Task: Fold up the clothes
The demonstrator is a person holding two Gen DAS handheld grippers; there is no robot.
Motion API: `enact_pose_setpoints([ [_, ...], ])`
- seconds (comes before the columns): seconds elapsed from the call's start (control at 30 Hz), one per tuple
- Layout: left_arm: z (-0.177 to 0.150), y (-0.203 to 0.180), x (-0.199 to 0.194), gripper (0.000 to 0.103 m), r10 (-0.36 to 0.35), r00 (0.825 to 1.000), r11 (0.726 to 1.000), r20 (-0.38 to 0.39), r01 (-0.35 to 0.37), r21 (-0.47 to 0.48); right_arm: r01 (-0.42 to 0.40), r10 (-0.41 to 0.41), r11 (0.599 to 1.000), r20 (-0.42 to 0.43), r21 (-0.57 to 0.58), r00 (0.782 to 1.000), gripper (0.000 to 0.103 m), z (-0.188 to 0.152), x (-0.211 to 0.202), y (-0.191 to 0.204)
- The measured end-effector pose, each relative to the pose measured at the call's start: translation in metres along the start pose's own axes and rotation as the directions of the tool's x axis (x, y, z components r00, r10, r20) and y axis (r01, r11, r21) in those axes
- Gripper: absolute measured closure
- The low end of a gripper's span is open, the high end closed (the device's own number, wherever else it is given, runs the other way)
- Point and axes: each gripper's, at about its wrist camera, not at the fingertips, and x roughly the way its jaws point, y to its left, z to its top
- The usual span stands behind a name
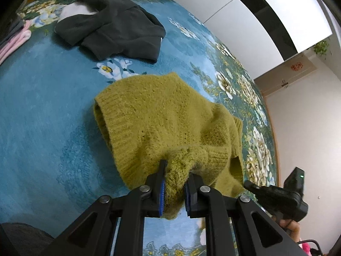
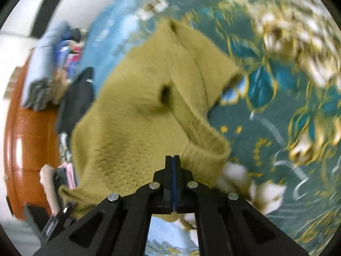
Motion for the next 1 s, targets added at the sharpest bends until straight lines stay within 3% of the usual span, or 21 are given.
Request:
enact_pose_setpoints([
  [0.17, -0.002, -0.006, 0.0, 0.088, 0.02, 1.0, 1.0, -0.003, -0.02, 0.024, 0.02, -0.018, 0.977, 0.012, -0.212, 1.0, 0.1, 0.012, -0.02, -0.003],
  [0.27, -0.002, -0.004, -0.001, 0.088, 0.026, 1.0, 1.0, -0.003, -0.026, 0.017, -0.04, 0.017, 0.96, -0.086, -0.276, 0.996, 0.1, 0.018, 0.0, -0.002],
  [0.33, -0.003, -0.003, -0.001, 0.088, 0.031, 1.0, 0.999, 0.0, -0.031, 0.011, -0.06, 0.007, 0.945, -0.162, -0.322, 0.987, 0.064, 0.024, 0.02, -0.001],
  [0.47, -0.002, -0.003, 0.001, 0.088, 0.048, 0.999, 0.999, -0.001, -0.048, 0.009, 0.016, -0.114, 0.923, -0.234, -0.384, 0.966, 0.056, 0.034, 0.049, -0.008],
  [0.57, -0.002, -0.001, 0.004, 0.088, 0.059, 0.998, 0.998, -0.008, -0.059, 0.003, 0.025, -0.141, 0.92, -0.271, -0.391, 0.952, 0.056, 0.04, 0.059, -0.021],
  [0.73, 0.0, 0.0, 0.013, 0.087, 0.078, 0.997, 0.997, -0.027, -0.078, -0.005, -0.128, -0.025, 0.929, -0.405, -0.347, 0.914, 0.056, 0.031, 0.063, -0.037],
  [0.87, 0.0, 0.0, 0.012, 0.087, 0.085, 0.996, 0.996, -0.024, -0.085, -0.006, -0.222, 0.093, 0.931, -0.401, -0.289, 0.911, 0.059, 0.034, 0.051, -0.045],
  [0.93, 0.0, 0.0, 0.011, 0.087, 0.087, 0.996, 0.996, -0.018, -0.087, -0.009, -0.268, 0.147, 0.922, -0.39, -0.279, 0.909, 0.094, 0.034, 0.043, -0.044],
  [1.0, 0.001, 0.0, 0.009, 0.087, 0.09, 0.996, 0.996, -0.01, -0.09, -0.009, -0.299, 0.168, 0.907, -0.398, -0.295, 0.902, 0.096, 0.032, 0.037, -0.039],
])
